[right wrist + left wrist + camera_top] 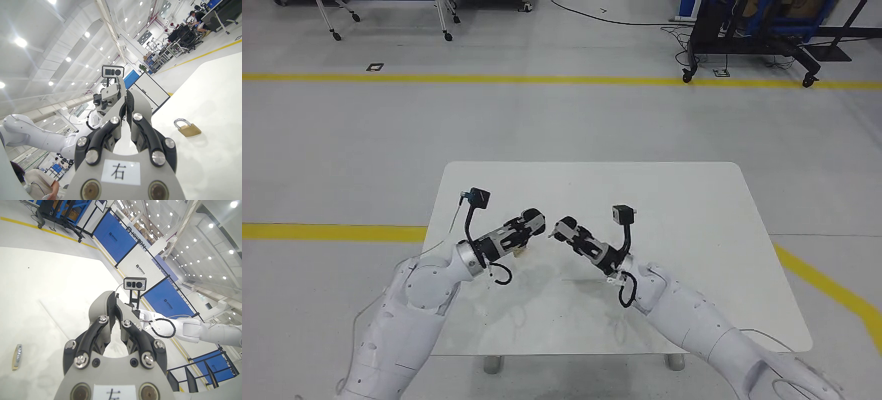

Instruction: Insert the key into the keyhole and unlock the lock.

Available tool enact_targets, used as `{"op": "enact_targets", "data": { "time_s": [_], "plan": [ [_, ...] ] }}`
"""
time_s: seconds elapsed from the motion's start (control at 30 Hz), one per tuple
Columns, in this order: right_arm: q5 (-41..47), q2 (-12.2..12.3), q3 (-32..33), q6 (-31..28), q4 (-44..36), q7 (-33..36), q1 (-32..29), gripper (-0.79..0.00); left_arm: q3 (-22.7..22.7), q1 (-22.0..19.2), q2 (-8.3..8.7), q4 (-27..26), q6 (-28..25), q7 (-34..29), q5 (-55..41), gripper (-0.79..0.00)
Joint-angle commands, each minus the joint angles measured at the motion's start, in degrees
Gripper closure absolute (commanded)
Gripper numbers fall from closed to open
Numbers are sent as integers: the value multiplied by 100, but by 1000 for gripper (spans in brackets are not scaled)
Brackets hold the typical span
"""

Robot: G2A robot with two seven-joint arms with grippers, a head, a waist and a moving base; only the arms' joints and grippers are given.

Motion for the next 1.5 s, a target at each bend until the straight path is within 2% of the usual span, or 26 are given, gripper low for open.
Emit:
{"op": "enact_targets", "data": {
  "time_s": [0.0, 0.03, 0.07, 0.1, 0.13, 0.17, 0.2, 0.23, 0.33, 0.43, 0.5, 0.57, 0.83, 1.07, 1.13, 1.2, 1.47],
  "plan": [
    [61, -4, 95, 0, -8, 60, -19, 0, -15, 12, 13, 25, -41, -64, -16, -351],
    [72, -7, 139, 0, -16, 91, -34, 0, -23, 18, 19, 39, -68, -91, -38, -388],
    [72, -9, 179, 0, -27, 126, -47, 0, -20, 26, 24, 51, -95, -130, -63, -566],
    [72, -13, 217, 0, -36, 158, -62, 0, -19, 32, 28, 64, -119, -159, -94, -628],
    [78, -18, 251, 0, -50, 192, -78, 0, -14, 35, 31, 71, -135, -182, -106, -643],
    [82, -24, 281, 0, -57, 233, -91, 0, -4, 37, 33, 73, -152, -198, -125, -622],
    [90, -32, 308, 0, -61, 275, -101, 0, 11, 38, 35, 77, -172, -219, -152, -566],
    [98, -41, 333, 0, -62, 317, -110, 0, 22, 35, 36, 85, -174, -236, -176, -391],
    [116, -73, 404, 0, -55, 425, -128, 0, 58, 24, 39, 88, -194, -247, -203, -286],
    [141, -109, 465, 0, -32, 524, -149, 0, 106, 10, 39, 92, -185, -229, -138, -228],
    [168, -133, 506, 0, -12, 587, -163, 0, 138, 2, 40, 105, -186, -220, -117, -126],
    [182, -156, 552, 0, 4, 649, -175, 0, 163, -9, 41, 122, -190, -220, -102, -89],
    [231, -229, 760, 0, 23, 899, -235, 0, 251, -53, 44, 159, -160, -186, -38, -99],
    [290, -288, 928, 0, 38, 1161, -273, 0, 289, -70, 53, 164, -161, -170, -47, -157],
    [301, -304, 974, 0, 50, 1236, -282, 0, 303, -73, 56, 164, -154, -173, -42, -123],
    [321, -321, 1021, 0, 57, 1304, -294, 0, 312, -81, 59, 164, -141, -164, -29, -9],
    [433, -401, 1186, 0, 99, 1578, -335, 0, 358, -115, 67, 174, -115, -124, 39, 0]
  ]
}}
